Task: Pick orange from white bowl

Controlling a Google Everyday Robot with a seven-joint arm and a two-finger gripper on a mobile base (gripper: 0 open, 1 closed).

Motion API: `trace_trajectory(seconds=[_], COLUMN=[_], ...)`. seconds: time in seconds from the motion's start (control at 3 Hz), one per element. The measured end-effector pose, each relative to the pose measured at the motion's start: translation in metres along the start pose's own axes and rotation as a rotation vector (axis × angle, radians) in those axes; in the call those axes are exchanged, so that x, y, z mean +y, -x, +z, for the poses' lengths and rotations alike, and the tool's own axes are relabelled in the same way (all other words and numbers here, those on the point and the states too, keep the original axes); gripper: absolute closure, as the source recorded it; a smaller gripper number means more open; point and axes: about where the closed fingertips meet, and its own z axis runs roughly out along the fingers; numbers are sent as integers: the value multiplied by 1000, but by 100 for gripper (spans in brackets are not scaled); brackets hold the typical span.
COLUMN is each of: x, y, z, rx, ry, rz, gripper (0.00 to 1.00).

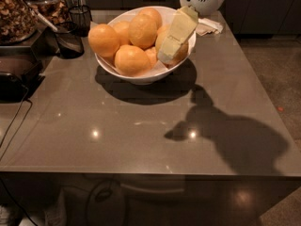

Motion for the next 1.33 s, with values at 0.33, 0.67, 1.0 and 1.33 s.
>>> trace_trajectory(seconds=[0.33, 0.67, 1.0, 1.33], x=[-13, -25, -34, -41], y=[13, 18, 18, 16], z=[4, 11, 20, 26], rx=[-18, -16, -8, 0], ry=[8, 7, 13, 7], rz=[36, 67, 92, 111], gripper=[0, 11, 24, 25])
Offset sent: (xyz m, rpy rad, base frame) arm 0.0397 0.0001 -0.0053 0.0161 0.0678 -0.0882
